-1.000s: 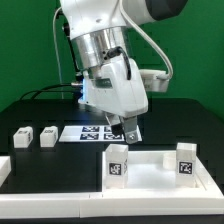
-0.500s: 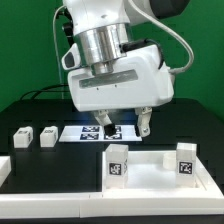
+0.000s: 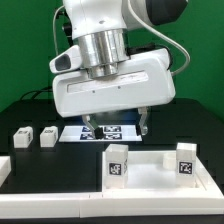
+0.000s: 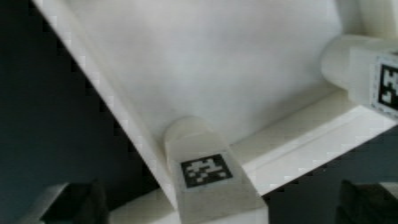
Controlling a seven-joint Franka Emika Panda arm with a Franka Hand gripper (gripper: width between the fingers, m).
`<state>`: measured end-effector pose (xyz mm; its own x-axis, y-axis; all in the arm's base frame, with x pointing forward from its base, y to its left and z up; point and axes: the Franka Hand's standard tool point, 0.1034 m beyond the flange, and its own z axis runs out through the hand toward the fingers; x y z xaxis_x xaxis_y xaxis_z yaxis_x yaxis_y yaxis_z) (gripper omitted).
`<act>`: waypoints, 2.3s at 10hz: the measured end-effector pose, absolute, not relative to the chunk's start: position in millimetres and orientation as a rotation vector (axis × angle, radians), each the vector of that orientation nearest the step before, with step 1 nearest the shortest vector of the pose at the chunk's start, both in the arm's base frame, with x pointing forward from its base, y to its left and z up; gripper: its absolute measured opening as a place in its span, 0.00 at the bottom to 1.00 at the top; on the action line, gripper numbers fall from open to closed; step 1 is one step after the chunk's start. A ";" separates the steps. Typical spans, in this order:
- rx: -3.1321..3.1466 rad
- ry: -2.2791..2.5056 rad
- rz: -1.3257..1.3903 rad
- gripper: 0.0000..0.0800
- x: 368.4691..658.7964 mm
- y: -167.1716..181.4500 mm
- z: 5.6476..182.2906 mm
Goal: Assemble square table
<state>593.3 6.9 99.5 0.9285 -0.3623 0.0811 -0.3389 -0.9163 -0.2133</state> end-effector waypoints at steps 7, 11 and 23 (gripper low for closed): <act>-3.038 -0.027 -0.222 0.81 576.2 -26.7 51.2; -3.023 -0.009 -0.106 0.81 574.2 -21.3 43.4; -3.035 0.050 -0.053 0.07 582.4 -15.8 22.1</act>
Offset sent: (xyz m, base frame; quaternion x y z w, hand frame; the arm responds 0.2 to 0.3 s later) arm -0.0202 -0.0203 -0.0381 -0.0093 -0.0033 -0.1713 0.9852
